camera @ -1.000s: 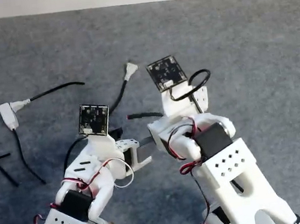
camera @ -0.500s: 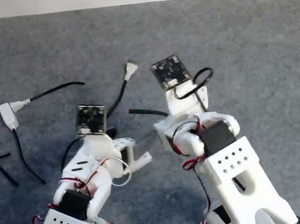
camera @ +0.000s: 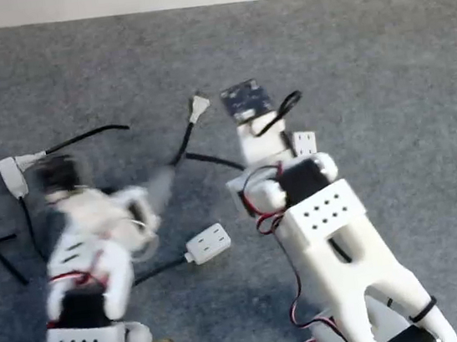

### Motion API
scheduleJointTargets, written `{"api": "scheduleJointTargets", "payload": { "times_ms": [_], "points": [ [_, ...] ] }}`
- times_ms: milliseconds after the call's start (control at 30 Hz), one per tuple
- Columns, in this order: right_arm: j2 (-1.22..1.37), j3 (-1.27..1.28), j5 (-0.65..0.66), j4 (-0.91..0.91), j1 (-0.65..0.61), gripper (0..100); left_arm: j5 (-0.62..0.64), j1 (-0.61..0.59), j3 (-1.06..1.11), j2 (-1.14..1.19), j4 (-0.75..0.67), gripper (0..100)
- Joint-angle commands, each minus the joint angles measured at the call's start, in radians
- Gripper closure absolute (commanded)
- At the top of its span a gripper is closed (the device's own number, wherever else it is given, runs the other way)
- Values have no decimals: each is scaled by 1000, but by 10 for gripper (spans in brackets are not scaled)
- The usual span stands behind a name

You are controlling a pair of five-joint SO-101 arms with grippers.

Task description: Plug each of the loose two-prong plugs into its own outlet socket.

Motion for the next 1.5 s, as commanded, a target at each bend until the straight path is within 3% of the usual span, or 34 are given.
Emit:
{"api": "scheduleJointTargets", "payload": {
  "times_ms": [0,533,767,1467],
  "points": [
    [-2,-53,-9,7,-61,994,15,-128,-53,-2,2,627],
    [200,-51,-43,-130,-107,994,11,-140,-51,-2,0,627],
    [209,-48,-44,-139,-182,994,11,-140,-51,-2,0,627],
    [213,2,-38,-139,-163,994,11,-140,-51,-2,0,627]
  ]
}}
